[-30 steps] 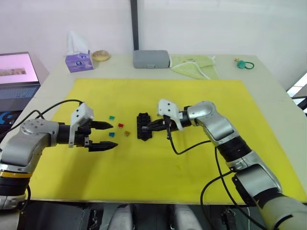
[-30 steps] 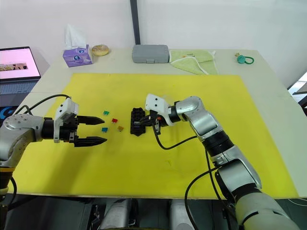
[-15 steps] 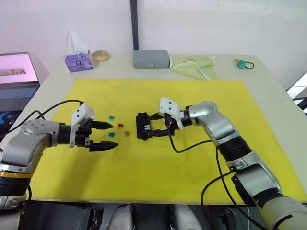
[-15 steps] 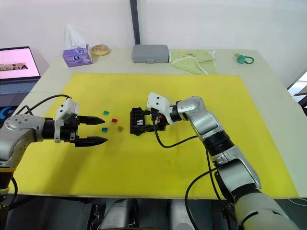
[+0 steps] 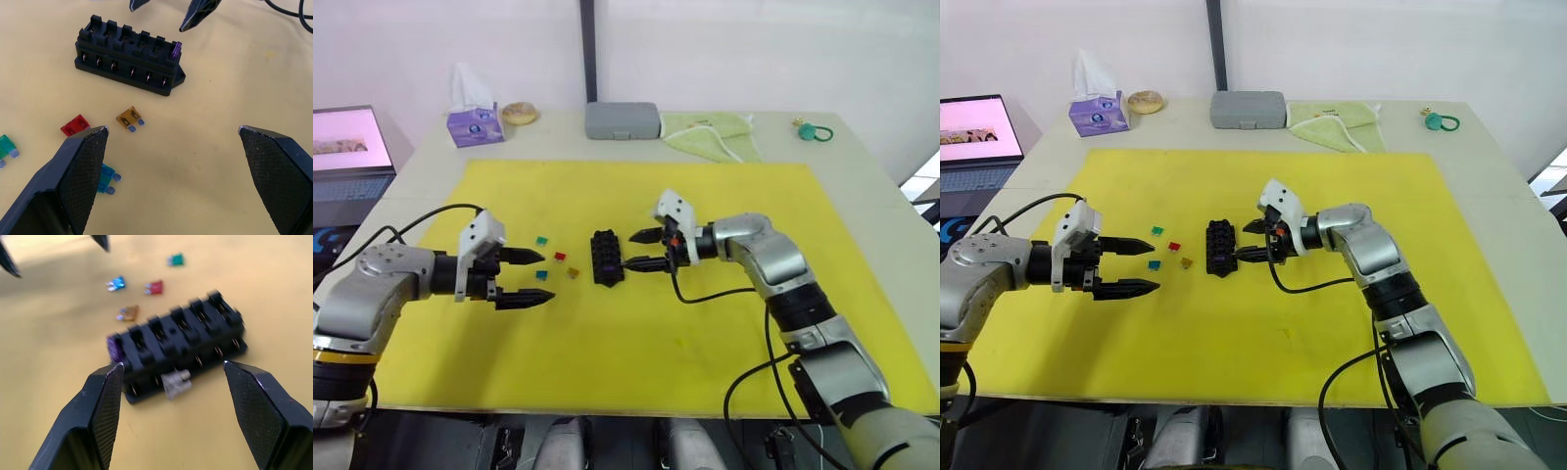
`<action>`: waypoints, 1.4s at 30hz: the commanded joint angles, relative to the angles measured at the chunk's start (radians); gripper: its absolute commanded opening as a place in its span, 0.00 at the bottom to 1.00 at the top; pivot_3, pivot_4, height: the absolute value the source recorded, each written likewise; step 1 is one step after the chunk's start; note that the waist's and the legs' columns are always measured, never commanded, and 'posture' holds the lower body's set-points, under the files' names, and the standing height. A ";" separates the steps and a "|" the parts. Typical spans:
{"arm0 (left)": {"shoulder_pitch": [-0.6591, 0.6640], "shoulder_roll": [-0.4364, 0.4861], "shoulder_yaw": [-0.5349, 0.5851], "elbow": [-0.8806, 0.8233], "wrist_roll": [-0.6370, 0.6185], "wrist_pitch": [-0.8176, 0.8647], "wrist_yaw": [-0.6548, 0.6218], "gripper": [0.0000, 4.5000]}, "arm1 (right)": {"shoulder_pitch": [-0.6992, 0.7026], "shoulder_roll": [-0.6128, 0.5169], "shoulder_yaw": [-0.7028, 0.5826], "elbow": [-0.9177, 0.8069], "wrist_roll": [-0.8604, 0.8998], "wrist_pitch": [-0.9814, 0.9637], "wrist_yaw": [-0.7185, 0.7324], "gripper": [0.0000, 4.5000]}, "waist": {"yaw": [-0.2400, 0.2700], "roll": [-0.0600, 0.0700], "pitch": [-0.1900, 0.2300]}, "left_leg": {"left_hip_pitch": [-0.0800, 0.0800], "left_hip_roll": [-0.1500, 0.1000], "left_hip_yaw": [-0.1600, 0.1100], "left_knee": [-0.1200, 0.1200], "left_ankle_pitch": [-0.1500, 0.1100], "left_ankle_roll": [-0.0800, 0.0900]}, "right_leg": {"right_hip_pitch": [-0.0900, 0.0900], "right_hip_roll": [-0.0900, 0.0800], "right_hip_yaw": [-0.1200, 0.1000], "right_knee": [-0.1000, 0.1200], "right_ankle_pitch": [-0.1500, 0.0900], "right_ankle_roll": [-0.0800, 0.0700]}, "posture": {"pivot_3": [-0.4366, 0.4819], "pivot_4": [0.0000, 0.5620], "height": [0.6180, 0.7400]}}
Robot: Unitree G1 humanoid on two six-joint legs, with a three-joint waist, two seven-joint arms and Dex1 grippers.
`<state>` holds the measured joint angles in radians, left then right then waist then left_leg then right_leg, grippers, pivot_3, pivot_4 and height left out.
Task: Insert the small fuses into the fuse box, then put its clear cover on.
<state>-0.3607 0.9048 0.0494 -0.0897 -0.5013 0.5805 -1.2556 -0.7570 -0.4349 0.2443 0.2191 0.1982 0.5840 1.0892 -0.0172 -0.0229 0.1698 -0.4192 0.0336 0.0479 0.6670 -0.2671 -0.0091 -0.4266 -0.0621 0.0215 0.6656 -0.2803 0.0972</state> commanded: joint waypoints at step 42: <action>-0.102 0.020 -0.024 0.079 0.037 -0.029 -0.046 1.00 | 0.141 0.046 0.031 -0.168 -0.089 -0.100 -0.224 0.02 | 0.000 0.000 0.000 | 0.000 0.000 0.001 0.000 0.000 0.000 | 0.000 0.001 0.000 0.000 0.000 0.000 | 0.48 0.27 0.97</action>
<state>-0.4457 0.9226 0.0155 -0.0015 -0.4649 0.5612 -1.3036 -0.6241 -0.3778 0.2914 0.1057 0.0936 0.4690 0.8564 -0.0176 -0.0229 0.1698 -0.4194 0.0338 0.0485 0.6669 -0.2671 -0.0091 -0.4267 -0.0613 0.0213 0.6656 -0.2803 0.0972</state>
